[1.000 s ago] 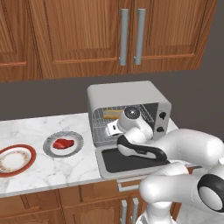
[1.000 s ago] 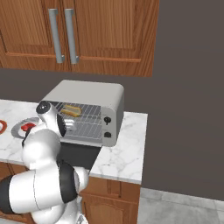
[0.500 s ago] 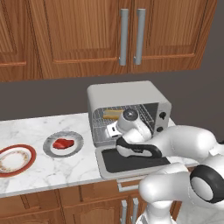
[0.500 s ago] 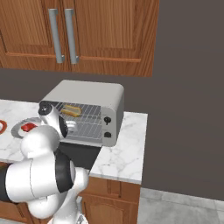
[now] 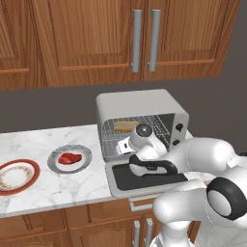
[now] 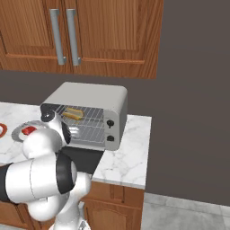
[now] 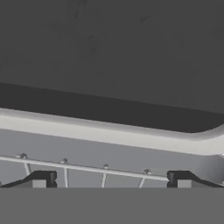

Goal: Open the toaster oven door. Place the hotdog bun on the top rack in the toaster oven and place the steak on the bottom rack.

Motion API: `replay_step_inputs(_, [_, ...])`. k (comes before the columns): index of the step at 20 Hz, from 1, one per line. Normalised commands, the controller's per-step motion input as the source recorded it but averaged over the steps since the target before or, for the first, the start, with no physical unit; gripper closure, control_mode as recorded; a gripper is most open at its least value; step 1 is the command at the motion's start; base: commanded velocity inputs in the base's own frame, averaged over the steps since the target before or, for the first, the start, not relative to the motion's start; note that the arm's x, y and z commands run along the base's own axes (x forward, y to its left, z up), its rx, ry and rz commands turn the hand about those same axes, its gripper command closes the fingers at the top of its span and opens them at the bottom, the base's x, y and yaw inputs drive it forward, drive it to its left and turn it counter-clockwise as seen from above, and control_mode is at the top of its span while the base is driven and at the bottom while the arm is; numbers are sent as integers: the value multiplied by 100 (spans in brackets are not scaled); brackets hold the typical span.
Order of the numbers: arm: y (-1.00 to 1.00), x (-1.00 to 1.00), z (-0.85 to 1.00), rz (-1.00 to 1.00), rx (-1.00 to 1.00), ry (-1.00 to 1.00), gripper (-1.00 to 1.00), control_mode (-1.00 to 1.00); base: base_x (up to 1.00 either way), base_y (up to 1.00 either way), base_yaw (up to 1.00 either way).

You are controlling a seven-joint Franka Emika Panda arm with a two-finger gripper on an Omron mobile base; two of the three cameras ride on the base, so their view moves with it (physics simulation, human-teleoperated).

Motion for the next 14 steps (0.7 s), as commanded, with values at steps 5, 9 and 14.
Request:
replay_step_inputs(5, [-2, 25, 15, 0, 0, 1, -100, -100, 0, 0, 0])
replay_step_inputs(9, [0, 46, -1, 0, 0, 7, -100, -100, 0, 0, 0])
replay_step_inputs(14, [0, 18, -46, 0, 0, 7, -100, -100, 0, 0, 0])
